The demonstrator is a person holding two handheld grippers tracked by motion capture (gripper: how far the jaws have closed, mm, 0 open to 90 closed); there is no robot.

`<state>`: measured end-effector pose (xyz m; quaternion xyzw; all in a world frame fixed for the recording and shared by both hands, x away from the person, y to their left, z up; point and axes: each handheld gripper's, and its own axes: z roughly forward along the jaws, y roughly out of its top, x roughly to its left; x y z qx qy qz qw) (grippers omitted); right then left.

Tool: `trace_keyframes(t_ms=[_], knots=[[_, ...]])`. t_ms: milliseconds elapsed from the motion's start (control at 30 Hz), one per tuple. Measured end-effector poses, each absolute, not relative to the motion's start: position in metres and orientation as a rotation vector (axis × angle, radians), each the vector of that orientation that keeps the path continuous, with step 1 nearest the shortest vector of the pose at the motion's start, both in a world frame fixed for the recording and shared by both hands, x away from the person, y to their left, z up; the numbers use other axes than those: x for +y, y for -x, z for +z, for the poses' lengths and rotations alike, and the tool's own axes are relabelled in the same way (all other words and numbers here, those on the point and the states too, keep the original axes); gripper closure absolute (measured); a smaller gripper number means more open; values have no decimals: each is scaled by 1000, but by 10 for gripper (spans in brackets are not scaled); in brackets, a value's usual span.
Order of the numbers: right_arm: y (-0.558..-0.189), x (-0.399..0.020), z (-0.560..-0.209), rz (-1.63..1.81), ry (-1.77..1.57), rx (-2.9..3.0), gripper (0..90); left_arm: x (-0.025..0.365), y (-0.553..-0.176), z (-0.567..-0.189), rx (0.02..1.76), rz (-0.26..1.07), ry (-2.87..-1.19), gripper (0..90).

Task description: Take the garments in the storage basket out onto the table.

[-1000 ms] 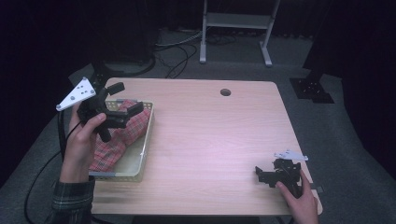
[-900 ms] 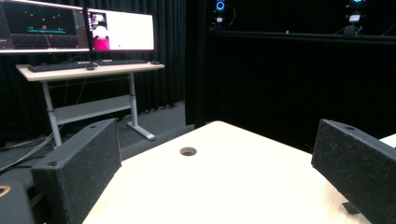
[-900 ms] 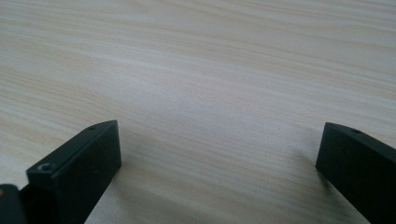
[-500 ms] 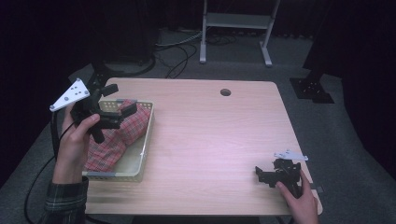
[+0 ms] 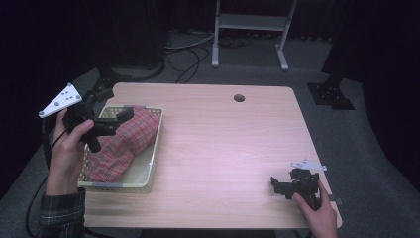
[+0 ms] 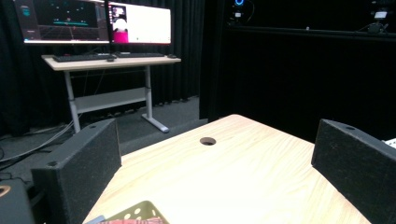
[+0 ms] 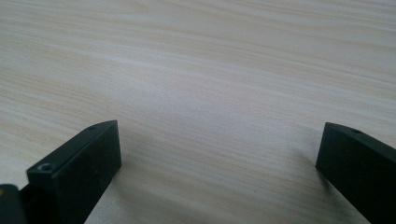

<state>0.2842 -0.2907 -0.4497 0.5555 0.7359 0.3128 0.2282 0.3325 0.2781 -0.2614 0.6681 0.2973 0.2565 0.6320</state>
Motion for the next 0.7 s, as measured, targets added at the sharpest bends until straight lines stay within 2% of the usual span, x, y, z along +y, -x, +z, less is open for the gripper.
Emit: trace_keyframes(t_ms=[700], knots=[[-284, -291, -450, 861, -1529, 2027, 0, 308, -333, -264, 753, 612, -1525, 12]])
